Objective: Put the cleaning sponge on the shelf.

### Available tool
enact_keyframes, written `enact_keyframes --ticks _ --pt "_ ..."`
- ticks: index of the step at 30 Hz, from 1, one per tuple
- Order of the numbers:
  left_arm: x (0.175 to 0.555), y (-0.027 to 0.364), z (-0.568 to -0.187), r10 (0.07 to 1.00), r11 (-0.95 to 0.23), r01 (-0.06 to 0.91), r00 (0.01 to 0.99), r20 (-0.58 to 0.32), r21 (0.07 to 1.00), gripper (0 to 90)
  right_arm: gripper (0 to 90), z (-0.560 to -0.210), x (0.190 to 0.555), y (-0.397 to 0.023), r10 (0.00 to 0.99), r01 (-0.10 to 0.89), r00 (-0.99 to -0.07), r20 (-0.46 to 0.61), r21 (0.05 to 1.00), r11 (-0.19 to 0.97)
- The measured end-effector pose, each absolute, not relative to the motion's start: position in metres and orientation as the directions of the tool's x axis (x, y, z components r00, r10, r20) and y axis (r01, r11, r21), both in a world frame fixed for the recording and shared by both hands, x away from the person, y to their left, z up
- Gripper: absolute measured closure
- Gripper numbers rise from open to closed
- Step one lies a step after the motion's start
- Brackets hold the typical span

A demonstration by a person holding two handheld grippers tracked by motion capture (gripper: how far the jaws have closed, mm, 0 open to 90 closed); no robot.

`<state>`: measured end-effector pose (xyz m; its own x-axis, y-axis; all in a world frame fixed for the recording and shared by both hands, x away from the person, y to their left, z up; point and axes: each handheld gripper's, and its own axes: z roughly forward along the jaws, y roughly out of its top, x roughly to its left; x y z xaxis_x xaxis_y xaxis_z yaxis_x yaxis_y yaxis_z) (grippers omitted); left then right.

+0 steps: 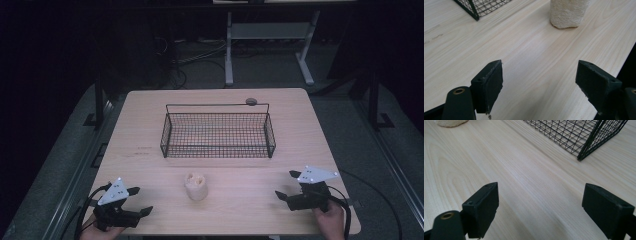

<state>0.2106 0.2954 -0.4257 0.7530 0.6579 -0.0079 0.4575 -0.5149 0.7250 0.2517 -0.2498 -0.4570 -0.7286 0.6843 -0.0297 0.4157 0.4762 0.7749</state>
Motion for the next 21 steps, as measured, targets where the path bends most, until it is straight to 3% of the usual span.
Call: enact_keyframes --ticks 21 --pt "0.229 0.258 -0.402 0.554 -0.642 0.401 0.832 0.032 0.654 19.9 13.4 -0.456 0.250 -0.254 0.686 0.411 -0.727 -0.032 0.780 0.472"
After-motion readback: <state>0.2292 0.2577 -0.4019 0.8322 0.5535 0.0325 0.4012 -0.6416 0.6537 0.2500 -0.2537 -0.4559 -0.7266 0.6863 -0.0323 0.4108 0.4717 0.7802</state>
